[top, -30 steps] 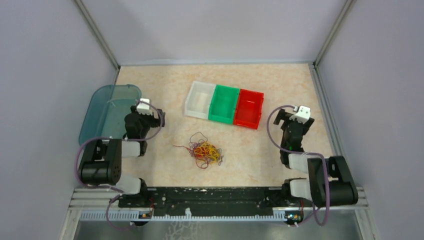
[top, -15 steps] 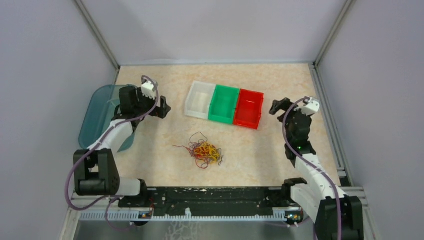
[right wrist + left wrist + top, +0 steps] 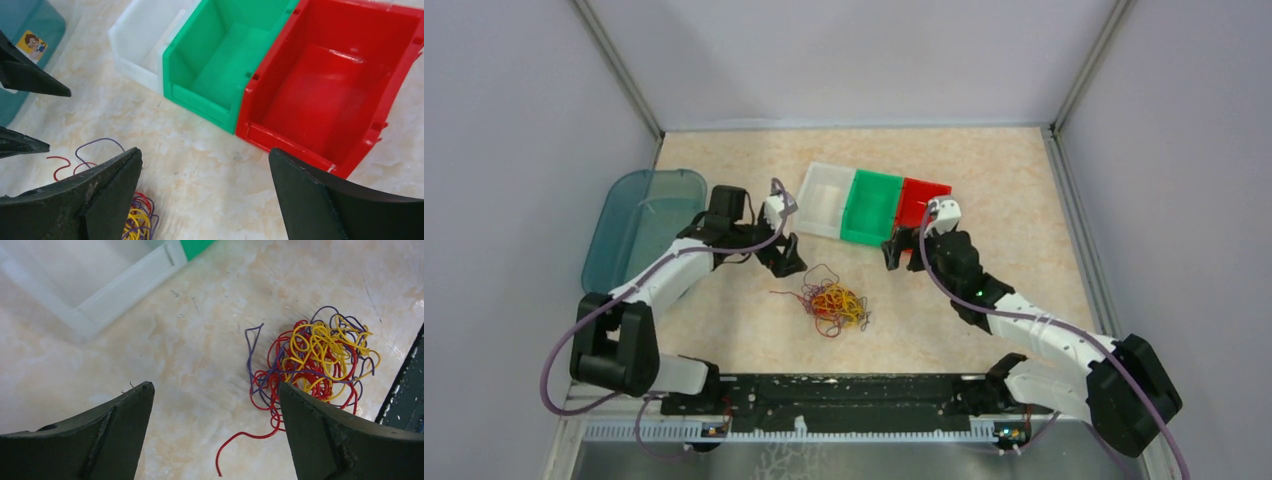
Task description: Untangle the cables
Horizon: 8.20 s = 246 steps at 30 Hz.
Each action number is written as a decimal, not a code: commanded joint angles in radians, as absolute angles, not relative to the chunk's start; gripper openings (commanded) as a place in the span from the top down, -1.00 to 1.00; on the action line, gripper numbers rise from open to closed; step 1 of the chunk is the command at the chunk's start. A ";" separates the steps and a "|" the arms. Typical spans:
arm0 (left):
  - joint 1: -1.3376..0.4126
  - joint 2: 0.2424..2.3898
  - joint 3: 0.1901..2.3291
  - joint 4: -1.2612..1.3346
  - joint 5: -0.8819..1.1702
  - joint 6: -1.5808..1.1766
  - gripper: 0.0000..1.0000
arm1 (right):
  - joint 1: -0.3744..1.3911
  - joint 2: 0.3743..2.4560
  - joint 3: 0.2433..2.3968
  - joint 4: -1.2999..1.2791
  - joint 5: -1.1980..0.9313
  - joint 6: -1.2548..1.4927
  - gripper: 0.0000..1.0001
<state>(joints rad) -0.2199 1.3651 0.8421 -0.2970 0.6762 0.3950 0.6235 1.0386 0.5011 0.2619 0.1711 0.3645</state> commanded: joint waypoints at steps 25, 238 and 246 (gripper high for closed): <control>-0.411 1.499 0.821 -0.201 0.585 0.458 0.10 | 0.693 1.017 0.469 0.309 0.127 0.417 -0.58; -0.549 1.472 1.834 0.399 0.361 1.199 1.00 | 0.803 1.317 0.864 0.280 0.308 0.445 -0.30; -0.524 1.550 1.933 0.422 0.367 1.207 1.00 | 0.788 1.275 0.823 0.267 0.308 0.459 -0.29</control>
